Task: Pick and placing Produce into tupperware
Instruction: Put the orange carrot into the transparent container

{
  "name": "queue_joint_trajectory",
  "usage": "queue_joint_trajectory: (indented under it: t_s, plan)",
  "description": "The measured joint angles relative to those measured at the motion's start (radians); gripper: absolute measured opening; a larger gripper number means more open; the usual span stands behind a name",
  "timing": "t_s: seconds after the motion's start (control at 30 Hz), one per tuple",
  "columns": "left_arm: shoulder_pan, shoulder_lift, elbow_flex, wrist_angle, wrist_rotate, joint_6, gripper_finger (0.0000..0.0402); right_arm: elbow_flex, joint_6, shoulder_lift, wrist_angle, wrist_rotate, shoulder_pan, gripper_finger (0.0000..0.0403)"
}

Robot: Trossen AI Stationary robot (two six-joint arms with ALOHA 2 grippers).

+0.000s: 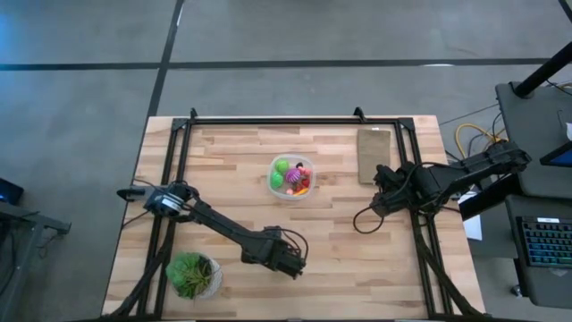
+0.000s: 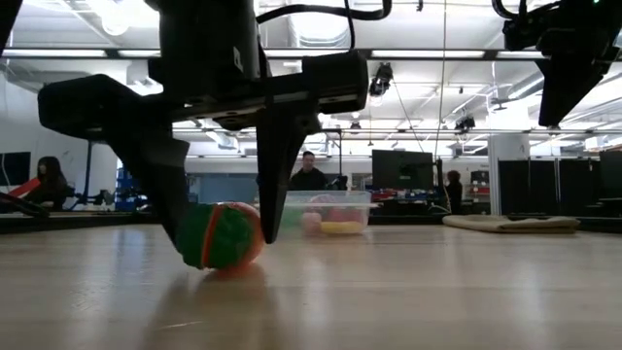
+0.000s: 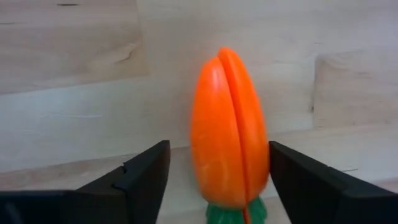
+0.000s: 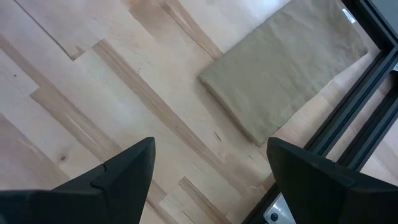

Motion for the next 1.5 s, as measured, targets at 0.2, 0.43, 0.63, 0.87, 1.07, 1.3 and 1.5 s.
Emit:
queue_joint_trajectory:
  t_s: [0.2, 0.43, 0.63, 0.87, 1.07, 1.3, 1.5]
  plan:
    - [0.002, 0.0, -0.001, 0.015, 0.0, 0.018, 0.0178, 0.0, 0.0, 0.0, 0.002, 0.0, 0.0, 0.0302]
    - [0.003, 0.0, 0.012, 0.017, 0.0, 0.026, 0.0132, 0.0, 0.0, 0.0, 0.001, 0.0, 0.0, 0.0302]
    - [0.011, -0.056, 0.071, 0.01, -0.084, 0.048, 0.0154, 0.0, 0.0, 0.0, 0.001, 0.0, 0.0, 0.0302]
    - [0.11, -0.2, 0.135, -0.016, -0.282, 0.228, 0.0156, -0.002, 0.002, 0.0, -0.001, -0.018, 0.0, 0.0302]
    - [0.241, -0.311, 0.166, -0.108, -0.4, 0.438, 0.0156, -0.002, 0.004, 0.0, 0.002, -0.013, -0.004, 0.0302]
    - [0.44, -0.278, 0.106, -0.094, -0.251, 0.831, 0.0157, -0.004, 0.046, 0.0, 0.003, -0.011, -0.026, 0.0302]
    - [0.511, -0.203, 0.088, -0.038, -0.145, 1.357, 0.0157, -0.004, 0.064, 0.001, 0.004, -0.012, -0.048, 0.0302]
